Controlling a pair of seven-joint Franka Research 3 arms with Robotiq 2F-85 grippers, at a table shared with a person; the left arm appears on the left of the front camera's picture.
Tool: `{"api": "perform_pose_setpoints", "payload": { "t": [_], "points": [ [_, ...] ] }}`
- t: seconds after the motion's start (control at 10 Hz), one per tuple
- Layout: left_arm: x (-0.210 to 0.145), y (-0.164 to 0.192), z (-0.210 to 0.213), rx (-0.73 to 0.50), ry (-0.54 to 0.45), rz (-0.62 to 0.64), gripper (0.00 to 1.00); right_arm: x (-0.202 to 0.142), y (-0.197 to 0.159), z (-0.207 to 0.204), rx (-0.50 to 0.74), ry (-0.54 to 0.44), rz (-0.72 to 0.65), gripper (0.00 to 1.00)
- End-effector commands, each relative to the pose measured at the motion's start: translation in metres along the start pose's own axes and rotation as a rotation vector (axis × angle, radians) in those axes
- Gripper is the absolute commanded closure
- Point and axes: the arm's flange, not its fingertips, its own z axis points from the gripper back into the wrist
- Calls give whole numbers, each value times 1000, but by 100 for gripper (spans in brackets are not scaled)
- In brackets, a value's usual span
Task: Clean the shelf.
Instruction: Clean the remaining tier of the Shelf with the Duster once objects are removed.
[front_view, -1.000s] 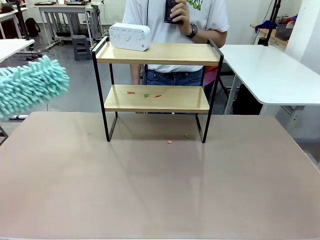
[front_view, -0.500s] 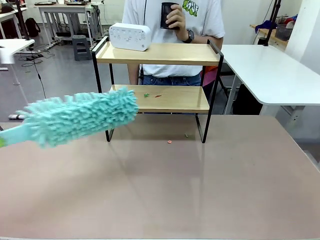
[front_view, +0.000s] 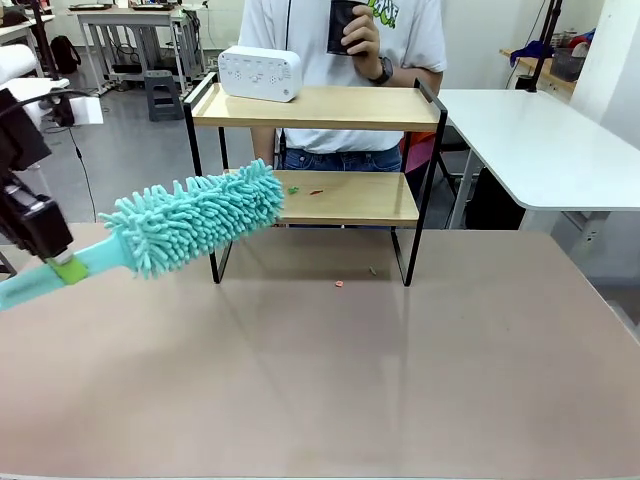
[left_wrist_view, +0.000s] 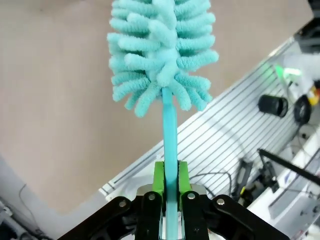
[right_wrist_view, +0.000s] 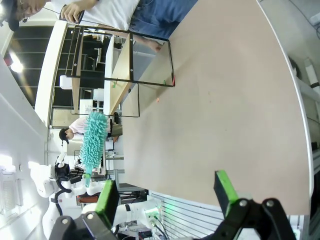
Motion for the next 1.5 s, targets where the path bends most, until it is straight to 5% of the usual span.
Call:
{"api": "perform_pose_setpoints", "payload": {
  "t": [0.0,0.4,0.7,1.4],
  "points": [
    [-10,3,7,1,12,-60,88,1,1,0,21,-14,26,0],
    [26,-6,-8,-50,11,-26,88,1,1,0,21,-14,26,0],
    [62,-13,-11,22,-164,193,88,1,1,0,21,-14,26,0],
    [145,3,-37,175,-229,440,88,1,1,0,21,-14,26,0]
  ]
}}
